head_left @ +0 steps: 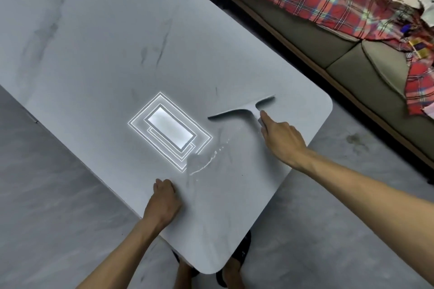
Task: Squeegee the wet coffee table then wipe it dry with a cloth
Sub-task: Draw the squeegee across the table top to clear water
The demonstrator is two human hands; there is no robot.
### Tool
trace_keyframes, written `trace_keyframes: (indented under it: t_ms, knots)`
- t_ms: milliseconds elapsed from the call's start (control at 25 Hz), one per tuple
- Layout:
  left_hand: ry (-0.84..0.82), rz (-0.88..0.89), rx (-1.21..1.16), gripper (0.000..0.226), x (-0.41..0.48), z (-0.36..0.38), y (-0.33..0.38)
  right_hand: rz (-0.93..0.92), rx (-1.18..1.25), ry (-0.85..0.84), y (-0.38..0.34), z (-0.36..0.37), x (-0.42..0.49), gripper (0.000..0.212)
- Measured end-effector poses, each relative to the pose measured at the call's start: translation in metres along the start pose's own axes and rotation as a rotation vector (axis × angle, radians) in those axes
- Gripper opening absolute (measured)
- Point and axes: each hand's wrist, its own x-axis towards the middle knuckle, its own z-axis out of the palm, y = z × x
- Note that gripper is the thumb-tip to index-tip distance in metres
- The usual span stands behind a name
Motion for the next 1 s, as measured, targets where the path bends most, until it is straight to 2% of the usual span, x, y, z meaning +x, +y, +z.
trace_keyframes:
  t_ms: [320,400,480,560,640,760,920,1000]
  knots:
    - [0.032,-0.060,-0.016,0.022,-0.023,0.030,0.004,0.006,-0.003,-0.196,0.019,0.032,-0.082,0.064]
    - [0.037,-0.082,0.000,0.016,-0.026,0.034,0.008,-0.009,0.016,-0.156,0.029,0.018,-0.079,0.058]
    - [0.038,-0.117,0.021,0.009,-0.024,0.036,0.013,0.018,0.008,-0.046,0.045,-0.004,-0.051,0.043]
    - [0.039,-0.142,0.035,0.018,-0.019,0.042,0.016,0.111,-0.013,0.055,0.065,-0.028,-0.011,0.030]
    - [0.032,-0.144,0.039,0.019,-0.016,0.048,0.017,0.191,-0.013,0.069,0.079,-0.041,0.020,0.028]
    - [0.026,-0.127,0.029,0.014,-0.015,0.047,0.015,0.245,0.036,-0.014,0.079,-0.024,0.021,0.039]
    - [0.030,-0.123,-0.026,0.014,-0.019,0.044,0.009,0.267,0.054,-0.186,0.049,0.019,-0.035,0.065]
    - [0.023,-0.112,-0.048,0.018,-0.023,0.046,0.005,0.205,-0.017,-0.336,0.037,0.028,-0.064,0.061]
